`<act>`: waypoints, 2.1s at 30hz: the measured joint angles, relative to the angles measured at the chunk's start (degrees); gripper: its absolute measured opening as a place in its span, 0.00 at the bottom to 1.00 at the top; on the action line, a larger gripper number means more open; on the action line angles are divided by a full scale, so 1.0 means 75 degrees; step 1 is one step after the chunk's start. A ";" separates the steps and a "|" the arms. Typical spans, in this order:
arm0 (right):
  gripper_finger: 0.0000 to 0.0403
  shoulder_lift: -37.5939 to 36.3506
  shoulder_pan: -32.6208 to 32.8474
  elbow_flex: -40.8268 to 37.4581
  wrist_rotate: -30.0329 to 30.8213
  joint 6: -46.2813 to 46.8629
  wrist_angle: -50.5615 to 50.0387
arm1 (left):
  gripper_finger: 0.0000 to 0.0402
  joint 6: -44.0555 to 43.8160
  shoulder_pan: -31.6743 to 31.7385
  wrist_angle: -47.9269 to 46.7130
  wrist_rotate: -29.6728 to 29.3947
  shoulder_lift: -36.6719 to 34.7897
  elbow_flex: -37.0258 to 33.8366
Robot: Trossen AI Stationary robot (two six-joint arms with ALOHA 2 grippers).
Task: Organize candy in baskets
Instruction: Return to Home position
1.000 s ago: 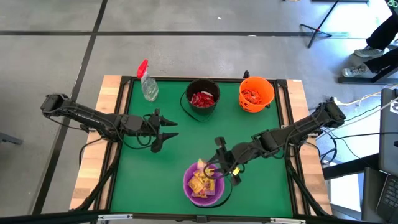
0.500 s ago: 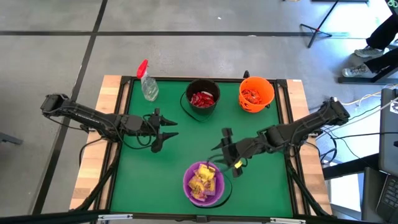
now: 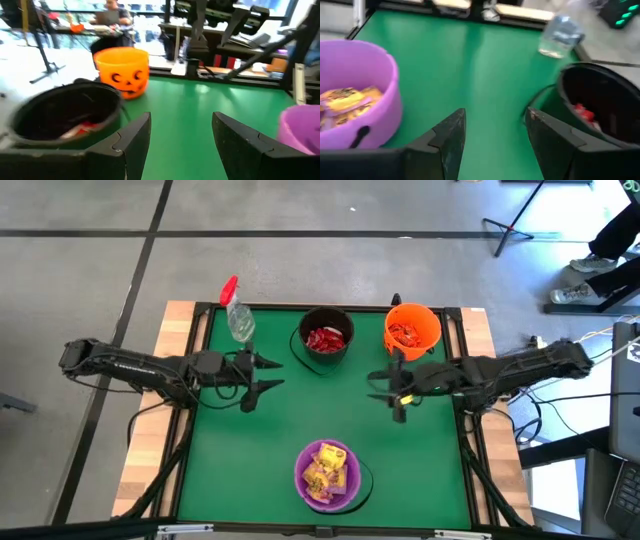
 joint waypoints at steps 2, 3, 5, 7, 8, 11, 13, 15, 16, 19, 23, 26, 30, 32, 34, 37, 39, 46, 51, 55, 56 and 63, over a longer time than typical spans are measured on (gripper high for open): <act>0.51 -0.0598 -0.0100 -0.0442 0.0241 0.0015 0.0236 | 0.50 0.0134 0.0169 -0.0236 0.0008 -0.0349 0.0002; 0.51 -0.0907 -0.0130 -0.0639 0.0351 0.0013 0.0424 | 0.50 0.0200 0.0244 -0.0325 0.0008 -0.0557 0.0000; 0.51 -0.1528 -0.0214 -0.0972 0.0561 0.0015 0.0686 | 0.50 0.0338 0.0371 -0.0472 0.0016 -0.0979 0.0002; 0.51 -0.2090 -0.0271 -0.1198 0.0637 0.0005 0.0983 | 0.50 0.0488 0.0458 -0.0656 -0.0001 -0.1450 0.0001; 0.51 -0.2357 -0.0309 -0.1274 0.0659 0.0000 0.1034 | 0.50 0.0532 0.0482 -0.0743 -0.0018 -0.1699 0.0001; 0.51 -0.3032 -0.0307 -0.1486 0.0684 -0.0046 0.1270 | 0.50 0.0723 0.0496 -0.1046 -0.0033 -0.2392 0.0005; 0.51 -0.3401 -0.0304 -0.1653 0.0684 -0.0216 0.1322 | 0.50 0.0841 0.0496 -0.1262 -0.0030 -0.2768 0.0005; 0.50 -0.3816 -0.0304 -0.1821 0.0683 -0.0369 0.1293 | 0.49 0.0922 0.0496 -0.1542 -0.0035 -0.3089 0.0005; 0.49 -0.4014 -0.0304 -0.1911 0.0698 -0.0405 0.1316 | 0.49 0.0917 0.0496 -0.1719 -0.0038 -0.3254 0.0005; 0.43 -0.4685 -0.0304 -0.2235 0.1093 -0.0444 0.1306 | 0.47 0.0724 0.0496 -0.2370 -0.0189 -0.3822 0.0005; 0.35 -0.5578 -0.0304 -0.2717 0.1302 -0.0427 0.1288 | 0.44 0.0552 0.0496 -0.2824 -0.0234 -0.4585 0.0005; 0.29 -0.6146 -0.0304 -0.3116 0.1299 -0.0422 0.1451 | 0.42 0.0543 0.0496 -0.2971 -0.0194 -0.4867 0.0005; 0.22 -0.6693 -0.0301 -0.3886 0.1282 -0.0501 0.2122 | 0.39 0.0503 0.0493 -0.3375 -0.0155 -0.4929 0.0005; 0.19 -0.6933 -0.0301 -0.4264 0.1278 -0.0601 0.2406 | 0.37 0.0411 0.0491 -0.3609 -0.0143 -0.4927 0.0005; 0.15 -0.7153 -0.0301 -0.4611 0.1278 -0.0619 0.2544 | 0.35 0.0283 0.0493 -0.3719 -0.0109 -0.4928 0.0005; 0.09 -0.7472 -0.0298 -0.5100 0.1275 -0.0617 0.2739 | 0.32 0.0266 0.0490 -0.3752 0.0055 -0.4927 0.0005; 0.05 -0.7673 -0.0298 -0.5355 0.1277 -0.0602 0.2998 | 0.29 0.0298 0.0490 -0.3705 0.0051 -0.4929 -0.0026; 0.03 -0.8165 -0.0301 -0.5950 0.1275 -0.0614 0.3546 | 0.13 0.0462 0.0490 -0.2498 0.0056 -0.5040 -0.1291; 0.01 -0.8166 -0.0299 -0.5982 0.1113 -0.0598 0.3477 | 0.01 0.0341 0.0493 -0.0666 0.0455 -0.5280 -0.2617; 0.01 -0.8166 -0.0301 -0.5982 0.1086 -0.0590 0.3217 | 0.01 0.0298 0.0496 0.0072 0.0480 -0.5558 -0.3342; 0.01 -0.8166 -0.0298 -0.5982 0.1086 -0.0577 0.3126 | 0.01 0.0287 0.0496 -0.0056 0.0473 -0.5604 -0.3337; 0.00 -0.8164 -0.0301 -0.6718 0.1083 -0.0193 0.3888 | 0.00 0.0388 0.0496 -0.0161 0.1040 -0.5629 -0.3340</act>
